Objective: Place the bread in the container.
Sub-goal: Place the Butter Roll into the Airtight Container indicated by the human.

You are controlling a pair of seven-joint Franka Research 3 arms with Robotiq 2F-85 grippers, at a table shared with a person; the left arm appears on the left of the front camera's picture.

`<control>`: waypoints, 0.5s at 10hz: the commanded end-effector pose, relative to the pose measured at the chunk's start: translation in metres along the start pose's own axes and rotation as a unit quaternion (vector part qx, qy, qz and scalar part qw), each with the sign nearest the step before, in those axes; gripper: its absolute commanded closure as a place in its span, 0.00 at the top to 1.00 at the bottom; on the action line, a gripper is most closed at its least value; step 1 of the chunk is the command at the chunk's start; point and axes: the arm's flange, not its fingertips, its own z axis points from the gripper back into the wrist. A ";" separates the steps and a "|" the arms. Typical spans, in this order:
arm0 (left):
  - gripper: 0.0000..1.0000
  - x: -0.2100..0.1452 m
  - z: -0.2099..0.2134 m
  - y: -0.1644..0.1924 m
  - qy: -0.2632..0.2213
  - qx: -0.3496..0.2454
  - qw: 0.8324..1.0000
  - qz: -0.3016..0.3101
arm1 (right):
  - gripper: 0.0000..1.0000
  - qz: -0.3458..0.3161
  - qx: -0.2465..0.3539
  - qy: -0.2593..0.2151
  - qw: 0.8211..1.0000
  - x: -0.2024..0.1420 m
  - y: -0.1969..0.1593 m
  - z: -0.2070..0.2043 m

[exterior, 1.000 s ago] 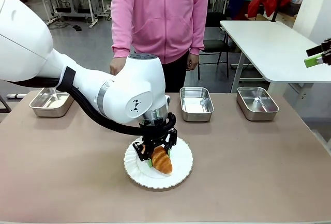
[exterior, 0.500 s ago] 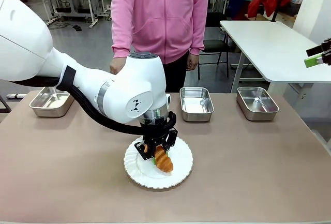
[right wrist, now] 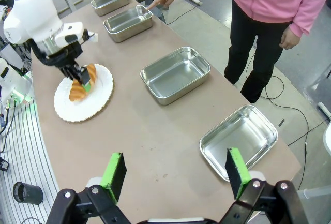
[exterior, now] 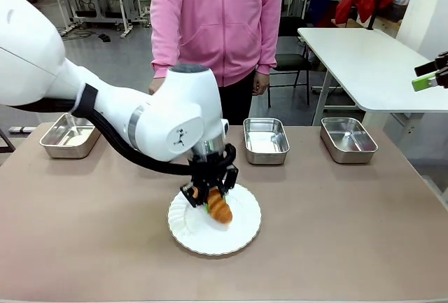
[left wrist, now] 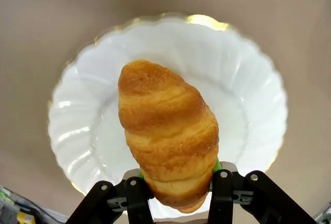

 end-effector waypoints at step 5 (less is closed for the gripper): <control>0.43 0.139 0.097 0.038 -0.029 -0.050 0.989 -0.139 | 1.00 0.003 0.002 -0.005 1.000 0.002 0.001 0.000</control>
